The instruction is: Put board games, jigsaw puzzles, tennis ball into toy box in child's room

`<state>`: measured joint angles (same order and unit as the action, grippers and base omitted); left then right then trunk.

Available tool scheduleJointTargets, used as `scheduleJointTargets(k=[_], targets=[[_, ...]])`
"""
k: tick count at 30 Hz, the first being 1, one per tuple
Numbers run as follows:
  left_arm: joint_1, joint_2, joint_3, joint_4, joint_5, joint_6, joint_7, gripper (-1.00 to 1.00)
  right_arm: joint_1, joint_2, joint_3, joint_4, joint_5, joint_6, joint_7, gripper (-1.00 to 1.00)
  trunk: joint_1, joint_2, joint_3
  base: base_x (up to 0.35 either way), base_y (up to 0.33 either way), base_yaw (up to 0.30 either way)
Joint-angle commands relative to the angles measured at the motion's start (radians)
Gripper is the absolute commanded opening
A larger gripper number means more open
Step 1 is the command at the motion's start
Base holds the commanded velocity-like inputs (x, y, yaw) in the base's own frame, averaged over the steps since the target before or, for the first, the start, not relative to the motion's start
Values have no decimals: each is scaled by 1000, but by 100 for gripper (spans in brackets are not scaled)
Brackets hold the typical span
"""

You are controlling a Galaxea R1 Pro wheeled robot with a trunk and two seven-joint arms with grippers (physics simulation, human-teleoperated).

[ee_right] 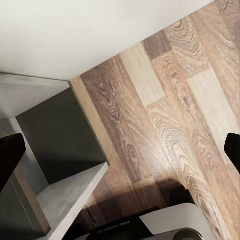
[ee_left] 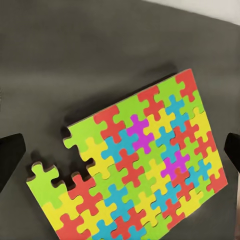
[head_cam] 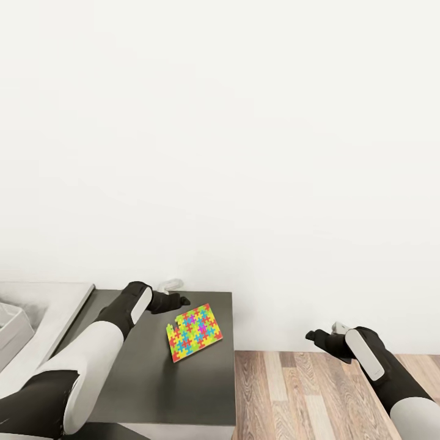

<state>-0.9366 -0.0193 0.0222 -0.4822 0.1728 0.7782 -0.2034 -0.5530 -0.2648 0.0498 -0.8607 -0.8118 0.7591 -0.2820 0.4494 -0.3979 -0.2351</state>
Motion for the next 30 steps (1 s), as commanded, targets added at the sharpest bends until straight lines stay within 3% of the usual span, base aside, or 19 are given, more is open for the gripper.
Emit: scheduleJointTargets(k=[1,30], targets=[[-1,0,2,-1,4,6,1,100,-1,-1,4,-1,-11,1,-10,100,1,-2,-3,0,0,0],[-1,-1,2,-1,4,6,1,100,-1,-2,2,0,-11,3,-9,100,1,-2,-49,0,0,0]])
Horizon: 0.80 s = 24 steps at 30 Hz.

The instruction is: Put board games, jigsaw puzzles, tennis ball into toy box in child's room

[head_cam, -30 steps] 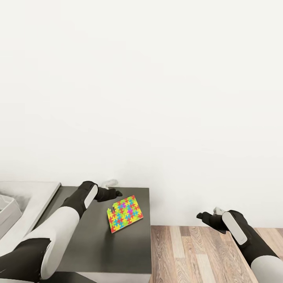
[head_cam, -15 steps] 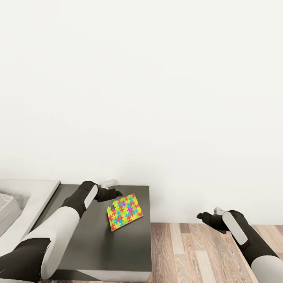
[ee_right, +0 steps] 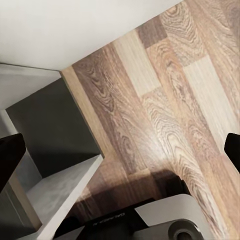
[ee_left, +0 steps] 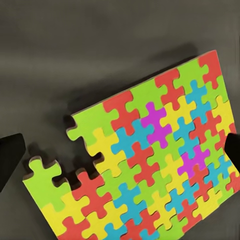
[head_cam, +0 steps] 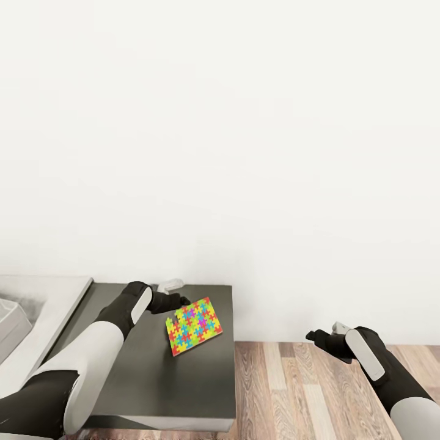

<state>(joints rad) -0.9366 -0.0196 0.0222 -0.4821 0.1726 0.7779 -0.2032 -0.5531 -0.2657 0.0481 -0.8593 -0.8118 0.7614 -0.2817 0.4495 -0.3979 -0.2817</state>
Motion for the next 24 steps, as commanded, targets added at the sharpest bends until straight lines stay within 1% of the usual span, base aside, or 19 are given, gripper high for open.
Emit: scheduleJointTargets(k=[1,10,17,20,24], targets=[[-1,0,2,-1,4,6,1,100,-1,-1,4,-2,-10,1,-10,100,1,-2,-4,0,0,0],[-1,-1,1,-1,4,6,1,100,-1,-1,4,-3,-11,1,-10,100,1,-2,-18,0,0,0],[-1,-3,-2,-1,4,6,0,100,-1,-2,5,-3,-10,1,-10,100,1,-2,-21,0,-3,0],[-1,-3,-2,-1,4,6,1,100,-1,-2,5,-4,-10,1,-10,100,1,-2,-21,0,-65,0],[-1,-4,-2,-1,5,6,1,100,-1,-2,6,-4,-10,1,-10,100,1,-2,-21,0,-189,0]])
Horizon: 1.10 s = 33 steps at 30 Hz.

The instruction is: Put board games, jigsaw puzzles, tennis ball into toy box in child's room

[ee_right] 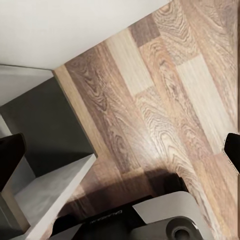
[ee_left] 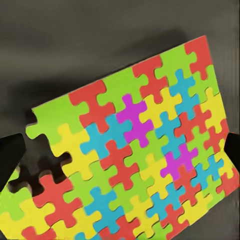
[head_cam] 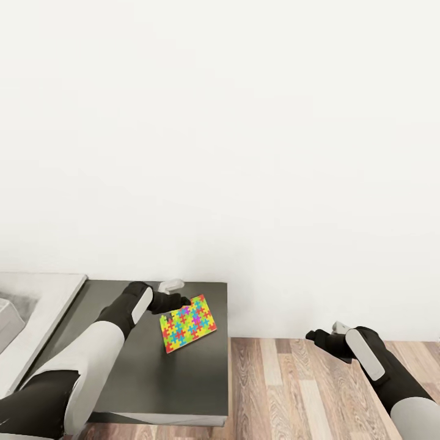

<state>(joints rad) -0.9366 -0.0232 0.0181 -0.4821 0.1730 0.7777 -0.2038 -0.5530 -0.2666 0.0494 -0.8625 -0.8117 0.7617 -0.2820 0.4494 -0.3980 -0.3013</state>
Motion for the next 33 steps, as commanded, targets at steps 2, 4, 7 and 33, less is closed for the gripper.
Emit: scheduleJointTargets(k=[2,4,7,33], targets=[[-1,-2,2,-1,4,6,1,100,-1,-2,4,-1,-10,1,-9,100,1,-2,-2,0,-253,0],[-1,-4,2,-1,4,6,1,100,-1,-2,4,-1,-10,1,-9,100,1,-2,-2,0,-217,0],[-1,-6,2,-1,4,6,1,100,-1,-4,4,-1,-10,1,-9,100,1,-2,-2,0,-113,0],[-1,-7,0,-1,1,6,4,100,-1,-7,4,-1,-12,1,-9,100,1,-2,-2,0,3,0]])
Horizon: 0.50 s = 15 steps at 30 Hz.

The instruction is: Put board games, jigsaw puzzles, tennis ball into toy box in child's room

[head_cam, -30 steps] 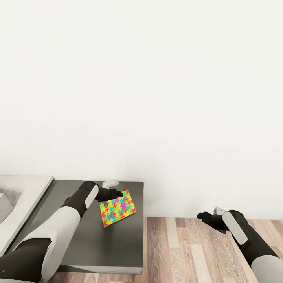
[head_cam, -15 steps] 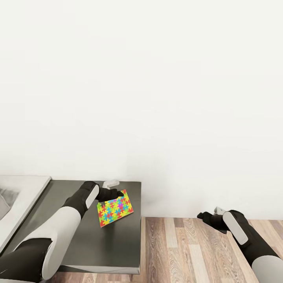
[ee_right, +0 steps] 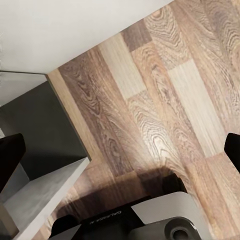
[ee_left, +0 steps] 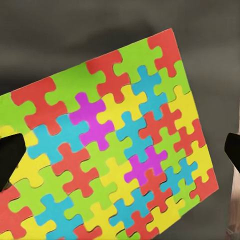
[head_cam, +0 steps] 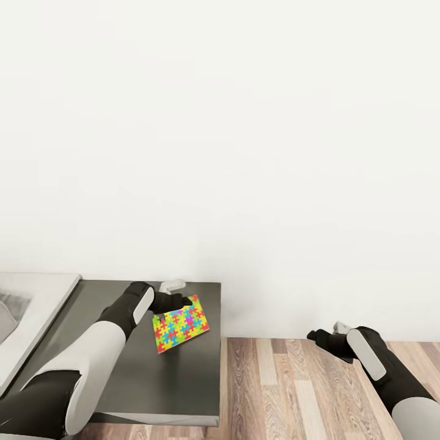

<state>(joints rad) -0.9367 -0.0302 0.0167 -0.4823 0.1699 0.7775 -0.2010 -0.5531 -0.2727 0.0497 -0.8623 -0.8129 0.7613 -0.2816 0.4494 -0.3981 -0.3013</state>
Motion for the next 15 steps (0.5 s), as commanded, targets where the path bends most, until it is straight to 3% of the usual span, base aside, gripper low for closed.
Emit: scheduleJointTargets(k=[1,10,15], targets=[[-1,0,1,-1,4,6,2,100,-1,-1,4,-1,-11,1,-10,100,1,-2,-2,0,24,0],[-1,2,1,-1,-2,8,17,100,-1,2,4,-1,-10,1,-10,100,1,-2,-2,0,7,0],[-1,1,3,-1,-3,7,102,100,-1,3,4,-1,-10,1,-10,100,1,-2,-2,0,0,0]])
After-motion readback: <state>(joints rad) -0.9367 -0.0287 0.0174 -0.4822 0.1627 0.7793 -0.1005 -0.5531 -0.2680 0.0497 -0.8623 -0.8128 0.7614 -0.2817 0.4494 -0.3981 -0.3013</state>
